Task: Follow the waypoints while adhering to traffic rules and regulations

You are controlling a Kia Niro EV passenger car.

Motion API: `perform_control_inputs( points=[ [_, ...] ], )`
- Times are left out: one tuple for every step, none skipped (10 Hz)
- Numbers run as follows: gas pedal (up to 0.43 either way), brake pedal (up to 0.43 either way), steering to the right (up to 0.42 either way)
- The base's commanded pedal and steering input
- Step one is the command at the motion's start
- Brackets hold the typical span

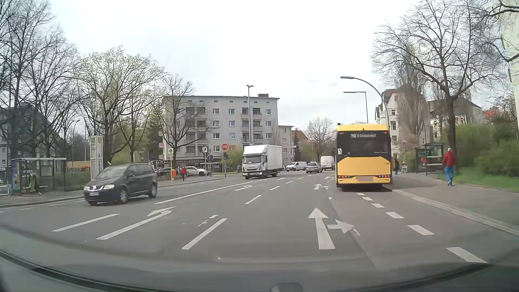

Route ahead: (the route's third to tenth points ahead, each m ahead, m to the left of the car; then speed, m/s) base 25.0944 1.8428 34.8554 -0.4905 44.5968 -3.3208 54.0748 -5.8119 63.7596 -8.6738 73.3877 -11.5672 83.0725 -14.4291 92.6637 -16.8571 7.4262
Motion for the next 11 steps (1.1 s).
perform_control_inputs(
  points=[
    [0.000,0.067,0.039],
    [0.000,0.171,0.041],
    [0.000,0.213,0.043],
    [0.000,0.226,0.044],
    [0.000,0.256,0.048],
    [0.000,0.268,0.053],
    [0.000,0.280,0.054],
    [0.000,0.280,0.056],
    [0.000,0.280,0.060],
    [0.000,0.274,0.062],
    [0.000,0.262,0.066]
  ],
)
